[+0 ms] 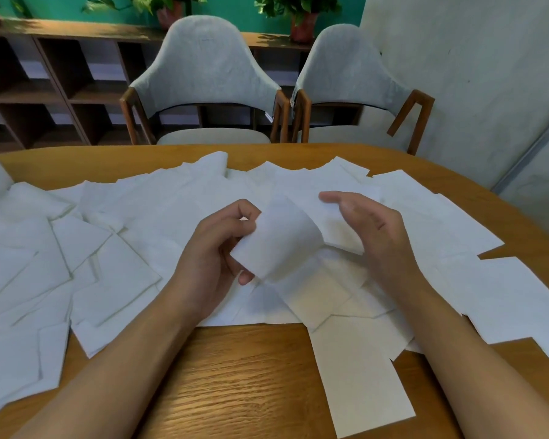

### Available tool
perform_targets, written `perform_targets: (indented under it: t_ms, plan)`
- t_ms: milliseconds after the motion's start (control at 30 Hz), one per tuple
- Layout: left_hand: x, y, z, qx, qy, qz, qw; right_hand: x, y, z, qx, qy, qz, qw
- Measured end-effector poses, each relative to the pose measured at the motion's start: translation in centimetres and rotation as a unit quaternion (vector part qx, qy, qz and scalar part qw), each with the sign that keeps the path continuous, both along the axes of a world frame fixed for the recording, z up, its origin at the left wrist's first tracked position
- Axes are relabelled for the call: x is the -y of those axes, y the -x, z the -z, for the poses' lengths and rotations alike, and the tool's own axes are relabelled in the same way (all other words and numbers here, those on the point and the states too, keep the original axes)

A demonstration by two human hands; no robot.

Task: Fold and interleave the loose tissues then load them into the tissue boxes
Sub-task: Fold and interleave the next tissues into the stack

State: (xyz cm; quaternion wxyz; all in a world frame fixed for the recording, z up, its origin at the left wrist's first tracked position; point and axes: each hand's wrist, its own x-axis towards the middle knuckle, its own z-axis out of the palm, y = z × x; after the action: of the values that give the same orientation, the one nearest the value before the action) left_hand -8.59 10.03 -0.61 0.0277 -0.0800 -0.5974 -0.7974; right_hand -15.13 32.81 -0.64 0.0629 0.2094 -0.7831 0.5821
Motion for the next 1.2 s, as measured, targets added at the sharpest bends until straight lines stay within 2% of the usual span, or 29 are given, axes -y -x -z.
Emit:
perform_targets:
  t_ms: [167, 233, 400, 467, 533, 600, 800, 1033, 1200]
  plan:
    - [0.3, 0.3, -0.1, 0.033, -0.192, 0.034, 0.98, 0.5, -0.9, 0.0, 0.035, -0.014, -0.086, 0.996]
    - [0.6, 0.7, 0.3, 0.029, -0.216, 0.023, 0.976, 0.7, -1.3, -0.1, 0.066, 0.003, -0.094, 0.993]
    - [1.7, 1.4, 1.2, 0.046, -0.087, -0.011, 0.995, 0.7, -1.4, -0.2, 0.055, -0.036, -0.056, 0.996]
    - [1.7, 1.1, 0.9, 0.042, 0.009, -0.016, 0.999, 0.7, -1.4, 0.0, 0.059, -0.043, -0.051, 0.996]
    - [1.4, 0.6, 0.3, 0.035, 0.138, -0.048, 0.989, 0.8, -1.5, 0.1, 0.056, -0.049, -0.039, 0.996]
    - [0.9, 0.2, 0.0, 0.048, 0.195, -0.104, 0.974, 1.0, -1.7, 0.0, 0.05, -0.043, -0.024, 0.998]
    - [-1.5, -0.3, 0.5, 0.074, 0.075, -0.175, 0.979, 1.7, -2.0, -0.9, 0.011, -0.018, -0.047, 0.999]
    - [-2.4, -0.2, 1.1, 0.029, 0.138, -0.235, 0.962, 2.7, -2.2, -0.2, -0.026, -0.061, -0.031, 0.997]
    - [-2.0, 0.0, 1.0, 0.003, 0.164, -0.243, 0.956, 2.4, -1.9, 0.0, -0.018, -0.058, -0.033, 0.998]
